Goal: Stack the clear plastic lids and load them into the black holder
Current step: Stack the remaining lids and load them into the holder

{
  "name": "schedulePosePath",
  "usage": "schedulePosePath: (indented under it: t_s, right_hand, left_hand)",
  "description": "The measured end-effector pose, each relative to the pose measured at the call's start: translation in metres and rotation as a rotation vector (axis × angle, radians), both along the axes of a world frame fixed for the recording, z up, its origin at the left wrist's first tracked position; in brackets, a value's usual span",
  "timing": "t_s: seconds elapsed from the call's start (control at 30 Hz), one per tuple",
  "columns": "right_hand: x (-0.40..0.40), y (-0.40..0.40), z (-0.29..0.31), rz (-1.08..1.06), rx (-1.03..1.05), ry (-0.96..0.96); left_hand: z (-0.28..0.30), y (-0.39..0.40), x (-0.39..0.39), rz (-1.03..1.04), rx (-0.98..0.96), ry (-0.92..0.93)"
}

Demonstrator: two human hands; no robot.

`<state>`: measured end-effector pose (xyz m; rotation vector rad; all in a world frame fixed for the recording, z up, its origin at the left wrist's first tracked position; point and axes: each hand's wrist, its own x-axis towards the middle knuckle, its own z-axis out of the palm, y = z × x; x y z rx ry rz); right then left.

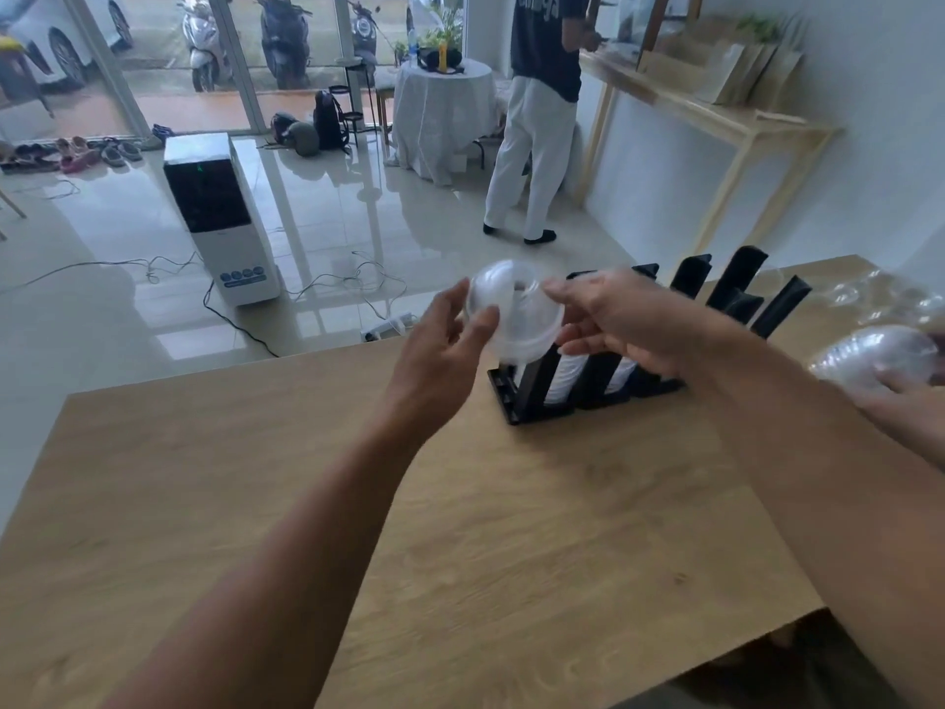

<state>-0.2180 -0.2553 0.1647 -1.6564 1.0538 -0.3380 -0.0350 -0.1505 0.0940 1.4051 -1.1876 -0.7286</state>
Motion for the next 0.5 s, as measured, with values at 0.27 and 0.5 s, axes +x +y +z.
schedulePosePath:
  t_s: [0.27, 0.5]
  right_hand:
    - [-0.004, -0.102, 0.022, -0.047, -0.089, 0.268]
    - [-0.010, -0.131, -0.005, 0.029, 0.000, 0.375]
  left_hand:
    - [0.014, -0.103, -0.016, 0.042, 0.145, 0.202]
    - [-0.010, -0.137, -0.028, 0.097, 0.273, 0.278]
